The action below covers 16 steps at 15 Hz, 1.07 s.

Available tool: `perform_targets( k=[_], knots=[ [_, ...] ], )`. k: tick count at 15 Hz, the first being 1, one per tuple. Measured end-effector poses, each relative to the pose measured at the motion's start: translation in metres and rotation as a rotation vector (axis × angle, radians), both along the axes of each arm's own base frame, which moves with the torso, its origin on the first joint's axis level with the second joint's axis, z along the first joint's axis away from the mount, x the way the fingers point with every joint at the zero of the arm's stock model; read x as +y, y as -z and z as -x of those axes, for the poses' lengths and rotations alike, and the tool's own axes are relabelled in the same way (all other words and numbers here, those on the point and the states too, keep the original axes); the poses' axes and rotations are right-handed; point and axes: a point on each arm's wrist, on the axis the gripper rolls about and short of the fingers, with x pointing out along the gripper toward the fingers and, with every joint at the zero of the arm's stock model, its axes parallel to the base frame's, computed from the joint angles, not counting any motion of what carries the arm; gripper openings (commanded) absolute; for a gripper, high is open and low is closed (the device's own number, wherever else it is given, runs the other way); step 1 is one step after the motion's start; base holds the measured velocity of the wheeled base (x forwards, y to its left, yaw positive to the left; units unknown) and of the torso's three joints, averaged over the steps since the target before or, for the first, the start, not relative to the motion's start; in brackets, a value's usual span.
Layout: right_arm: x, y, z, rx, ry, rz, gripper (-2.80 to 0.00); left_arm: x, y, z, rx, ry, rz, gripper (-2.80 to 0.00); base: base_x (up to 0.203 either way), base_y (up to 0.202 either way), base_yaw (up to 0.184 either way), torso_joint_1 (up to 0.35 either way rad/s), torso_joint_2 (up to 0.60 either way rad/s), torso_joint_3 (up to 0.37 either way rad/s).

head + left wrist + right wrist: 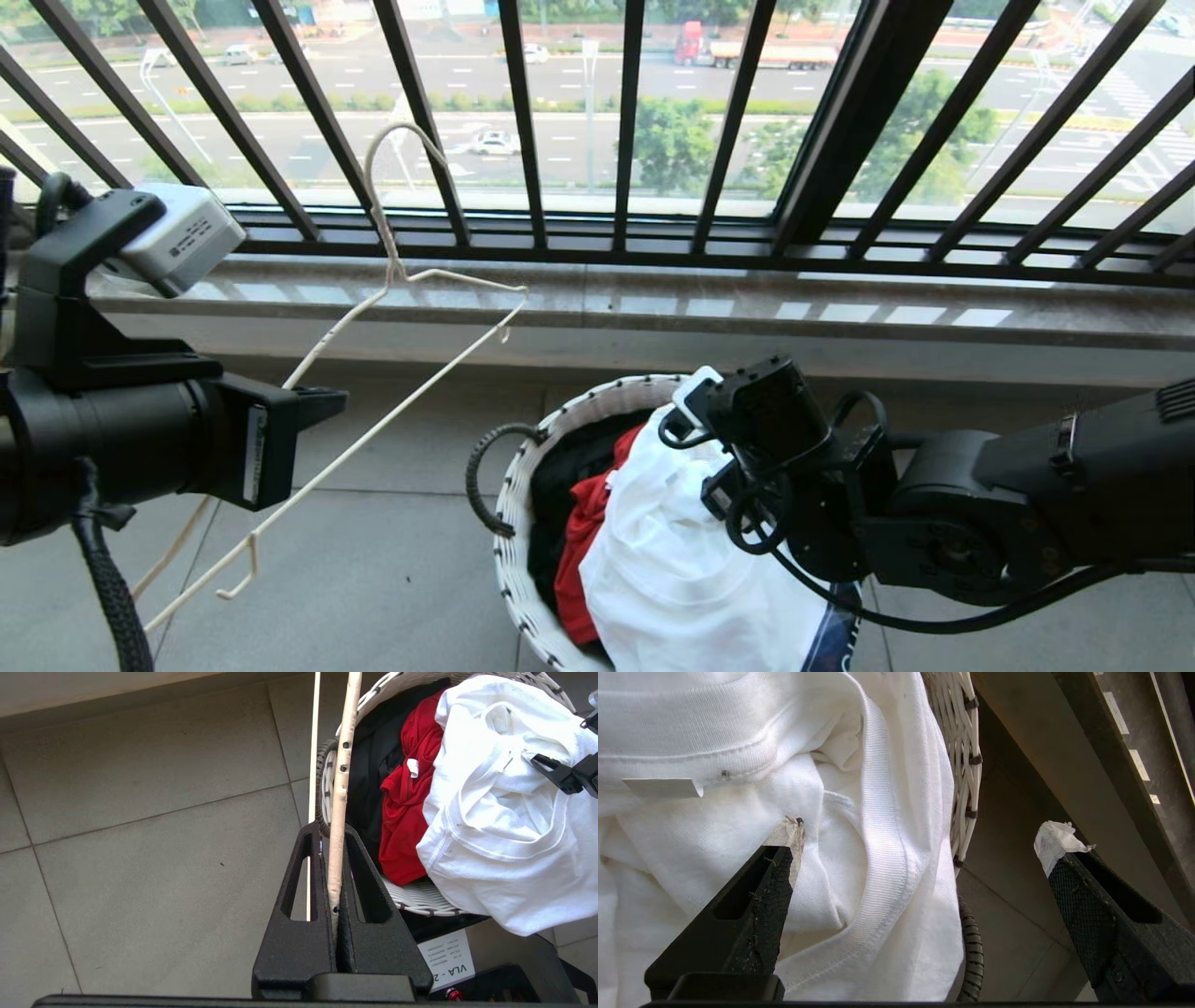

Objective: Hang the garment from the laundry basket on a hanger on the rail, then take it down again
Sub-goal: Pick up clothes from the basket

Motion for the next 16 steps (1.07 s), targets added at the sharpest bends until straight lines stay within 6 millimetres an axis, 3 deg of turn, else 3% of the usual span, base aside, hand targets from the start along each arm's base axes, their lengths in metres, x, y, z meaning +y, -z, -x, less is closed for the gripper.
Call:
perform_targets(
  k=[4,10,13,16],
  knots=[
    [0.001,0.01,0.006,0.034,-0.031,0.061,0.0,-0.003,0.003,-0.004,0.008,-0.004,-0.008,-2.8,0.0,0.0,0.0,0.0,0.0,0.0],
    [0.006,0.009,-0.003,-0.016,-0.017,0.034,0.0,-0.006,0.006,-0.01,-0.025,-0.019,0.002,-2.8,0.0,0.0,0.0,0.0,0.0,0.0],
    [-0.006,0.009,-0.009,-0.014,0.028,0.071,0.0,-0.006,0.007,-0.01,-0.024,-0.019,0.001,-2.8,0.0,0.0,0.0,0.0,0.0,0.0],
    [-0.02,0.012,-0.002,0.054,0.037,0.139,0.0,-0.006,0.007,-0.009,-0.025,-0.019,0.001,-2.8,0.0,0.0,0.0,0.0,0.0,0.0]
  ],
)
